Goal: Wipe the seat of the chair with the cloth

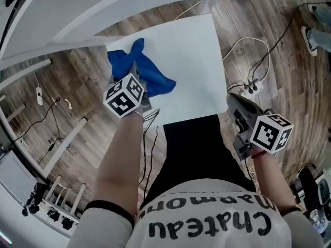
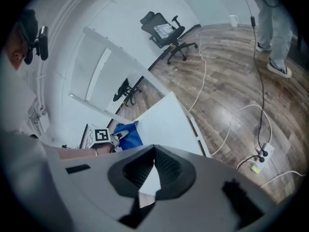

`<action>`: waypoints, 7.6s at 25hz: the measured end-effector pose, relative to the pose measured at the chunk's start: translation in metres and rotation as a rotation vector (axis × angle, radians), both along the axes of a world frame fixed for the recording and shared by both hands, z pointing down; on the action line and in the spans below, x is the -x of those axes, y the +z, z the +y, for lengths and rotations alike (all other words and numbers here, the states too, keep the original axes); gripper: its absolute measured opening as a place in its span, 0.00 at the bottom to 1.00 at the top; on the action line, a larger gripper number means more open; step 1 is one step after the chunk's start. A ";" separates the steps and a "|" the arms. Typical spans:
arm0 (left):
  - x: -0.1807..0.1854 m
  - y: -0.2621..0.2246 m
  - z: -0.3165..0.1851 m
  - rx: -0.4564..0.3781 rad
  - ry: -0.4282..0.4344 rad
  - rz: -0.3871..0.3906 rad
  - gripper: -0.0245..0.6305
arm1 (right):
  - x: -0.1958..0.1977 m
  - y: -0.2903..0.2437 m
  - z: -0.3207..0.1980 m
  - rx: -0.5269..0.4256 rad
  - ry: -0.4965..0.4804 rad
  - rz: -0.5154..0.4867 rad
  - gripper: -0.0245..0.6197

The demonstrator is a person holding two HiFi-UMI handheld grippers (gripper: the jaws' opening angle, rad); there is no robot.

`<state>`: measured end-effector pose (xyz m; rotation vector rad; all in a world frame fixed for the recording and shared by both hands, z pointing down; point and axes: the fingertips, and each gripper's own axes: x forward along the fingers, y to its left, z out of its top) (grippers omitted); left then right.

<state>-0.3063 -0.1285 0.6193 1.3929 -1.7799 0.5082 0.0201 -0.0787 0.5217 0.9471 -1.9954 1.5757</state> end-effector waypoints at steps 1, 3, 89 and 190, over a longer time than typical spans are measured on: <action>0.017 0.001 0.009 0.016 -0.020 -0.023 0.25 | 0.008 0.000 0.001 0.002 -0.023 -0.004 0.06; 0.045 0.003 0.025 0.048 -0.039 -0.067 0.26 | 0.019 0.001 0.002 0.007 -0.057 -0.006 0.06; 0.024 0.029 0.099 0.176 0.049 -0.074 0.25 | 0.035 0.028 0.048 0.123 -0.098 -0.065 0.06; -0.261 0.028 0.058 0.031 0.366 0.017 0.23 | -0.170 0.018 0.148 0.079 0.310 -0.046 0.06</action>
